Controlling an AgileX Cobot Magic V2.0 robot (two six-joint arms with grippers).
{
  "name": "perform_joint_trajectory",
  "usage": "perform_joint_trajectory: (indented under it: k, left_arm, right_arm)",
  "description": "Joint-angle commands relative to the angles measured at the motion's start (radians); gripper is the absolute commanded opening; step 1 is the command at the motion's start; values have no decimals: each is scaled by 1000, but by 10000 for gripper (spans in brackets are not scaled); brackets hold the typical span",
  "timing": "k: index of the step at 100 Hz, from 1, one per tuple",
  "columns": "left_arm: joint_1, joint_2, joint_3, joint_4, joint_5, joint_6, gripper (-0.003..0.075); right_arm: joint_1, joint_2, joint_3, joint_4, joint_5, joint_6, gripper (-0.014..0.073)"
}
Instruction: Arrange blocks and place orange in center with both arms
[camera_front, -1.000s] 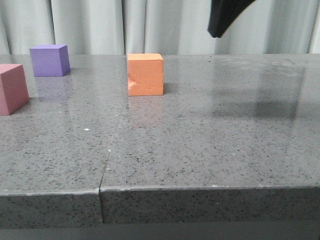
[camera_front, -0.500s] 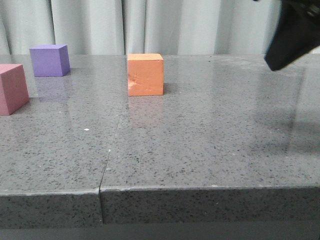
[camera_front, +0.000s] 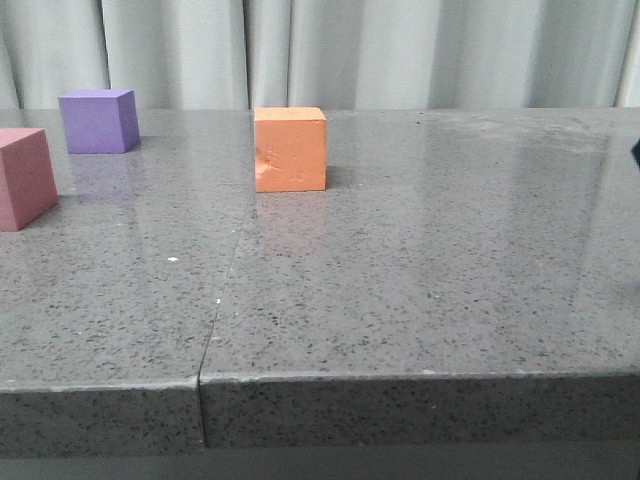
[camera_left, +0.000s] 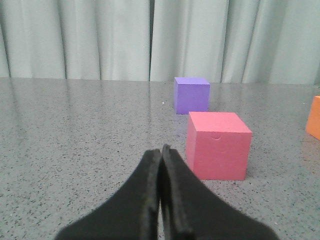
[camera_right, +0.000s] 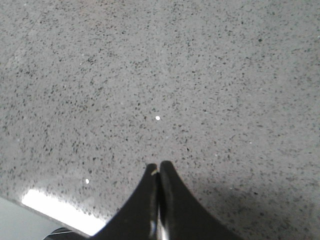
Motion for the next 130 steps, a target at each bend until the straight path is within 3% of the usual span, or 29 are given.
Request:
perform_joint_trajectory:
  k: [1, 30, 57, 107, 130]
  left_arm:
    - [-9, -29, 41, 0, -96, -3, -20]
    - [-9, -29, -2, -23, -176, -4, -20]
    - [-9, 80, -206, -29, 28, -4, -21]
    - [-9, 712, -752, -29, 396, -4, -20]
    - [-9, 978, -930, -27, 405, -4, -16]
  right_arm:
    - [-4, -61, 1, -17, -73, -67, -68]
    - [-4, -172, 20, -16, -32, -96, -68]
    - [-4, -173, 20, -16, -26, -96, -68]
    - [-4, -173, 20, -16, -26, -96, -68]
    - [-4, -173, 20, -16, -26, -96, -68]
